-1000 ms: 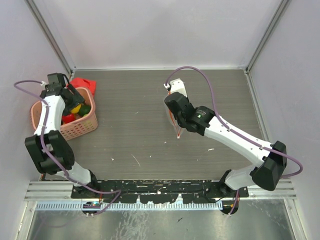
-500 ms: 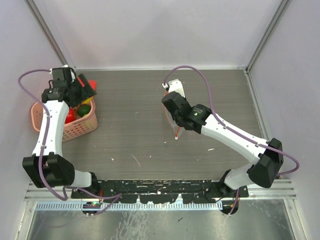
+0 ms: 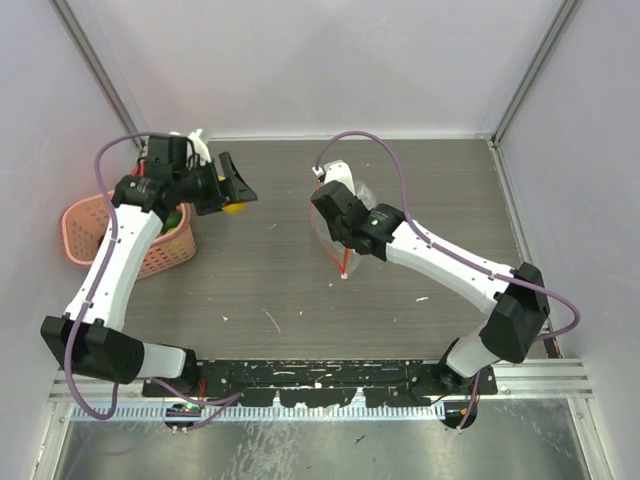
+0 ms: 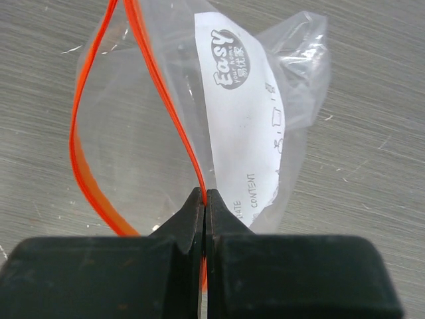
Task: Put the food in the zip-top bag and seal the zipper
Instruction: Place the fake fruit in the zipper food storage bag.
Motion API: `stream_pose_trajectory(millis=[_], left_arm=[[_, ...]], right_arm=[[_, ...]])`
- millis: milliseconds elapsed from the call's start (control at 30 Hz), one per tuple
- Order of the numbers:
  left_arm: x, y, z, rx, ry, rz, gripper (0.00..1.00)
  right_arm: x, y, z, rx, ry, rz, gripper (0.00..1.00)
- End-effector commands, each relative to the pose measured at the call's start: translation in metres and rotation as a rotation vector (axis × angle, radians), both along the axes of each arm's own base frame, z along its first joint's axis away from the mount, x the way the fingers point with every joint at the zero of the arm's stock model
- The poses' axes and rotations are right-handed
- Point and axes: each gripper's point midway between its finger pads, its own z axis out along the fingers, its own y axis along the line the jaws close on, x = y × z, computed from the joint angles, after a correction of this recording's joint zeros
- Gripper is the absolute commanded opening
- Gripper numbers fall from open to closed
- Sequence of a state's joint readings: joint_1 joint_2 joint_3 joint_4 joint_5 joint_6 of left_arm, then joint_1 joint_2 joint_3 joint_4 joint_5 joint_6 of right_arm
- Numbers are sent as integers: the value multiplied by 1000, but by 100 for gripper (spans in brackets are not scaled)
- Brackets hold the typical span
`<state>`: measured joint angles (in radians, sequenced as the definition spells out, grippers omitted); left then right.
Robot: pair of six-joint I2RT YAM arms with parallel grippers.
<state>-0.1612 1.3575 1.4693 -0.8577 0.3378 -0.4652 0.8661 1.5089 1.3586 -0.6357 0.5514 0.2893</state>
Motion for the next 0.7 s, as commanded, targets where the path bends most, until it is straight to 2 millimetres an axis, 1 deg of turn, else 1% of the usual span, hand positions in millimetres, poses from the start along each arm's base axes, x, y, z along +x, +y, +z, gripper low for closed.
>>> stream_pose_trajectory(millis=[0,100,167,300,433,567,667], left_arm=[[-24,-44,26,-129,-67,-138,45],[-33,-69,21,-172,-60,-188,44],[-43,-82,24,-207,-86,-213,43],[-52,-103,24,-272,-121,-227,42],[-59,-122,21,-341,-129,-232,41],[-61,-133,19,-393,-132,-211,41],[-58,-134,17,-405,-141,-172,41]], right_arm=[[15,28,25,129,-48,20,0],[17,36,20,141,-37,31,0],[18,41,18,151,-30,40,0],[18,49,17,185,-12,57,0],[17,57,21,232,-1,75,0],[13,66,26,285,19,106,0],[9,73,30,324,28,131,0]])
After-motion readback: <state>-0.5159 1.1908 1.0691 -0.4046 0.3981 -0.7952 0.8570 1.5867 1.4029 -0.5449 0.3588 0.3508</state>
